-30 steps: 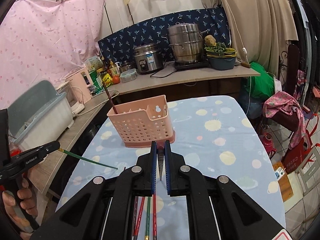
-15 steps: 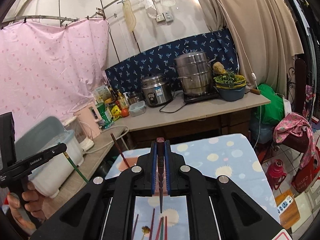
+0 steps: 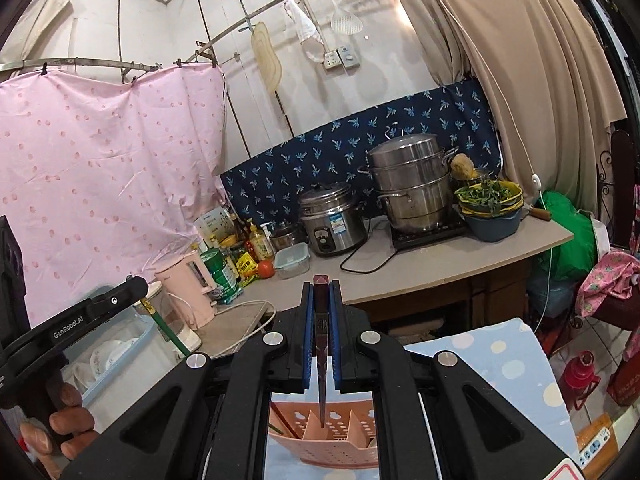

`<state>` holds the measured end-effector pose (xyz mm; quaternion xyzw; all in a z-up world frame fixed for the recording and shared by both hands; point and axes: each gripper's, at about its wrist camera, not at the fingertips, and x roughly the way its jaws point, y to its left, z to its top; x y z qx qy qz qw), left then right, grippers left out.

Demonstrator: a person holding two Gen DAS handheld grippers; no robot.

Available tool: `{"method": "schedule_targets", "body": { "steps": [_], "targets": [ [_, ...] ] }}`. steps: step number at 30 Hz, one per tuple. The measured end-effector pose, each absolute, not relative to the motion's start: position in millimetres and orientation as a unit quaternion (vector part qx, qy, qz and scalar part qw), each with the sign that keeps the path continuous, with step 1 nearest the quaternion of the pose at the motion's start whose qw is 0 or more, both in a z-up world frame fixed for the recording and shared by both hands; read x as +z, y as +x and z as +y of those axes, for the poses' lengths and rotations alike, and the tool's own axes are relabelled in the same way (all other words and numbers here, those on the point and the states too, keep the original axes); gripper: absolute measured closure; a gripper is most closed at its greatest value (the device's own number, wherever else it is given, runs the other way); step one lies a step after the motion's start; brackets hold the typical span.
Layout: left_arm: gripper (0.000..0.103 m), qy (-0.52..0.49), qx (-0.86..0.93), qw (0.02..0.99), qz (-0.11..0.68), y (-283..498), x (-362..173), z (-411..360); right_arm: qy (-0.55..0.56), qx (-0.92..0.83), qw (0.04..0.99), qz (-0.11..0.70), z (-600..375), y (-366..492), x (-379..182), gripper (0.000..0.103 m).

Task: Organize utensils
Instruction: 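Lift both chopsticks and lower them tip-first into the pink caddy, then open both grippers to release the chopsticks in the caddy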

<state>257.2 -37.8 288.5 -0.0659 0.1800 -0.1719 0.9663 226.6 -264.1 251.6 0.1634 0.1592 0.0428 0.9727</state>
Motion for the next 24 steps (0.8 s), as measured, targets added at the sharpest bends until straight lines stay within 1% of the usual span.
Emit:
{"method": "schedule_targets", "body": {
  "steps": [4, 11, 17, 19, 20, 21, 22, 24],
  "targets": [
    [0.096, -0.061, -0.170, 0.964, 0.197, 277.1, 263.9, -48.6, 0.162, 0.044, 0.967, 0.190, -257.2, 248.9, 222.5, 0.096],
    [0.096, -0.055, -0.165, 0.954, 0.244, 310.6, 206.1, -60.2, 0.153, 0.043, 0.956, 0.246, -245.6, 272.5, 168.4, 0.096],
    [0.096, -0.054, -0.160, 0.949, 0.267, 319.0, 181.1, -59.2, 0.147, 0.037, 0.950, 0.272, -241.8, 281.5, 143.5, 0.095],
    [0.094, -0.058, -0.156, 0.949, 0.266, 318.7, 178.9, -56.7, 0.147, 0.028, 0.951, 0.270, -242.8, 280.1, 142.4, 0.088],
    [0.092, -0.060, -0.154, 0.949, 0.268, 318.3, 177.7, -56.1, 0.149, 0.026, 0.951, 0.270, -243.6, 278.6, 142.2, 0.087],
    [0.083, -0.063, -0.153, 0.949, 0.270, 318.1, 177.4, -53.9, 0.151, 0.024, 0.951, 0.268, -244.6, 277.0, 142.6, 0.081],
    [0.071, -0.065, -0.149, 0.949, 0.270, 317.3, 177.1, -51.8, 0.154, 0.022, 0.952, 0.265, -246.4, 274.4, 144.0, 0.074],
    [0.064, -0.067, -0.142, 0.951, 0.266, 313.0, 177.3, -48.1, 0.153, 0.021, 0.954, 0.256, -248.5, 266.5, 149.0, 0.071]
  ]
}}
